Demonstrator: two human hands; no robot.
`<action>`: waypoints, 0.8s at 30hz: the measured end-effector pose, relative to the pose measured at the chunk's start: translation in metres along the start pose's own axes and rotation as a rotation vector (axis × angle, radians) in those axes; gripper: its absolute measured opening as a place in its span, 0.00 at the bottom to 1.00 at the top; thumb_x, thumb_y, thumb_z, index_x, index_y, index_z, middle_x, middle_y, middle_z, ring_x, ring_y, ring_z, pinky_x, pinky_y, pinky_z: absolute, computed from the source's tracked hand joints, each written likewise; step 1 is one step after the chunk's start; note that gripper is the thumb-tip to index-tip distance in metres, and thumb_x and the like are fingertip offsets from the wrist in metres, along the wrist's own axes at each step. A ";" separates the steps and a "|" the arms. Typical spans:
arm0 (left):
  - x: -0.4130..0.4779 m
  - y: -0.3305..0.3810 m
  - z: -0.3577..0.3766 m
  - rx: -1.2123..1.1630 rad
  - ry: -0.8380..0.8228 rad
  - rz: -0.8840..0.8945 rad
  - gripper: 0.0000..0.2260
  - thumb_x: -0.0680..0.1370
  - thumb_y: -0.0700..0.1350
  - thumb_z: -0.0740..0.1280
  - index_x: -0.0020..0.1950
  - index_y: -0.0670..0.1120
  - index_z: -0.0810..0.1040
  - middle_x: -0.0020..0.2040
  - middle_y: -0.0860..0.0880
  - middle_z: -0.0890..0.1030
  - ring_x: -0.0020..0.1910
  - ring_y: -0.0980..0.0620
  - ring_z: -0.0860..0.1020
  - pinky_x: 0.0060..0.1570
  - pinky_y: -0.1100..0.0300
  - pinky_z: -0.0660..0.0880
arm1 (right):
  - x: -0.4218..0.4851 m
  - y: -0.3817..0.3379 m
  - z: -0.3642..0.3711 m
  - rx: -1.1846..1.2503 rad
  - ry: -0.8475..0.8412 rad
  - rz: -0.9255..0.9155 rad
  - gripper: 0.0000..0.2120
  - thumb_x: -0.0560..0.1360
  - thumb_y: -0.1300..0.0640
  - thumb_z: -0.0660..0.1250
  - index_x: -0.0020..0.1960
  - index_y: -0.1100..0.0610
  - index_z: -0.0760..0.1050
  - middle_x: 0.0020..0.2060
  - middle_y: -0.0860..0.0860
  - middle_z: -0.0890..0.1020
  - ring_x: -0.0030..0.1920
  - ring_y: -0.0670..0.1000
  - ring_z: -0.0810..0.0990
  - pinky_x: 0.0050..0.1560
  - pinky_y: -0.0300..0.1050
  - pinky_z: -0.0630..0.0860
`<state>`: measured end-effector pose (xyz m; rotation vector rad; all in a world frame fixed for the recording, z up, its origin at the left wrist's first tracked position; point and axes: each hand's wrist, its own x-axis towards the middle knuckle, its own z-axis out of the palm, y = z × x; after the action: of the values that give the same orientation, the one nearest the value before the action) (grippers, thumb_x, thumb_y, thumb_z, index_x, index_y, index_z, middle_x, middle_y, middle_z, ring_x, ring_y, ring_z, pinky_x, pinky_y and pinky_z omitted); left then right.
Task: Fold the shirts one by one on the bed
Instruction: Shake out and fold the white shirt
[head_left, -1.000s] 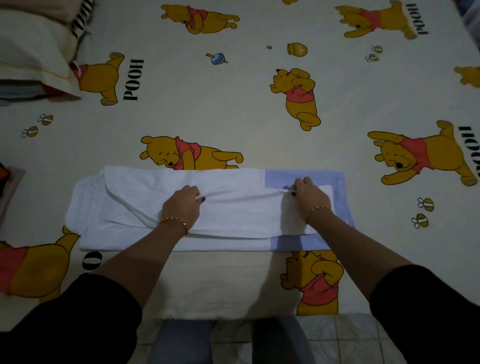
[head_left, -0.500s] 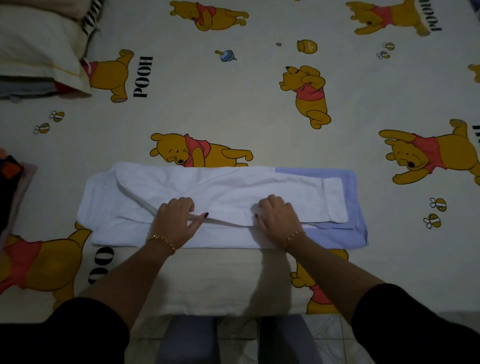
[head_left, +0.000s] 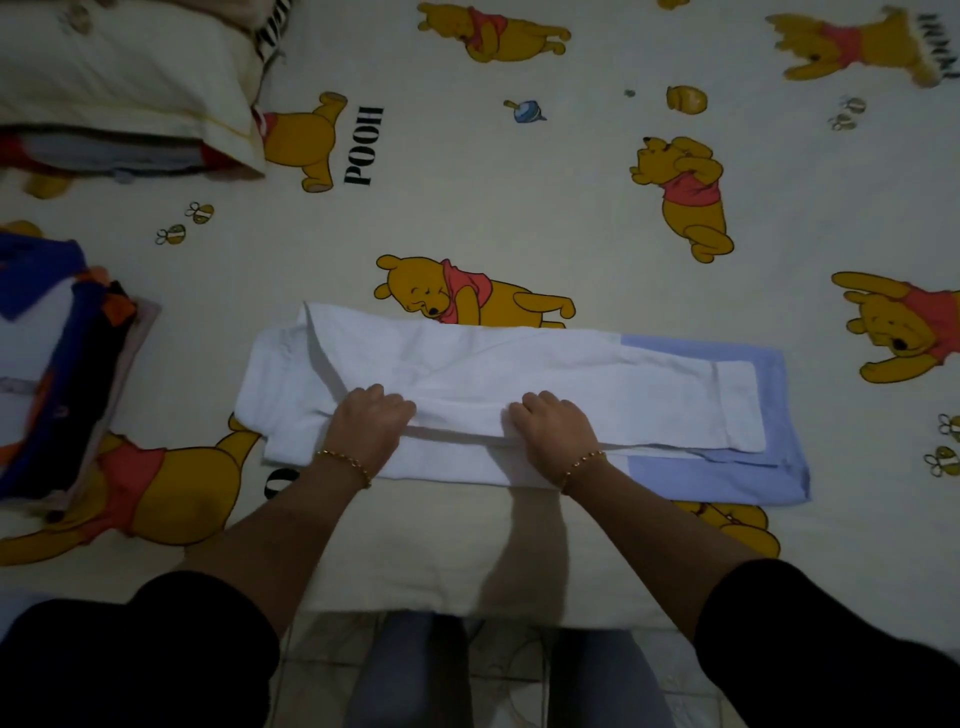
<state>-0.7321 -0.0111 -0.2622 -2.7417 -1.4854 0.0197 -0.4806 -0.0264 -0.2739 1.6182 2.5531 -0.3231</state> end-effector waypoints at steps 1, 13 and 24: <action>-0.006 0.002 0.007 -0.029 -0.024 0.004 0.08 0.62 0.33 0.59 0.30 0.43 0.75 0.26 0.46 0.73 0.24 0.45 0.73 0.24 0.60 0.68 | -0.002 0.001 0.003 0.014 -0.075 -0.018 0.16 0.59 0.61 0.75 0.46 0.59 0.77 0.40 0.55 0.78 0.39 0.56 0.77 0.33 0.43 0.69; -0.002 0.031 0.021 -0.135 0.090 -0.115 0.16 0.74 0.48 0.56 0.55 0.43 0.76 0.54 0.43 0.78 0.53 0.43 0.77 0.55 0.50 0.70 | 0.001 -0.014 0.027 0.089 0.235 0.181 0.17 0.71 0.53 0.56 0.56 0.59 0.72 0.53 0.58 0.77 0.51 0.59 0.77 0.44 0.51 0.74; 0.046 0.069 0.060 -0.020 -0.179 -0.135 0.26 0.79 0.53 0.47 0.77 0.49 0.56 0.77 0.48 0.56 0.76 0.47 0.56 0.71 0.39 0.54 | -0.042 0.078 0.065 0.073 0.094 0.588 0.34 0.79 0.40 0.45 0.78 0.58 0.44 0.78 0.55 0.45 0.77 0.53 0.42 0.73 0.62 0.38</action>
<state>-0.6509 -0.0093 -0.3245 -2.7104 -1.7203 0.2545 -0.3940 -0.0468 -0.3383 2.3474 2.0022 -0.2856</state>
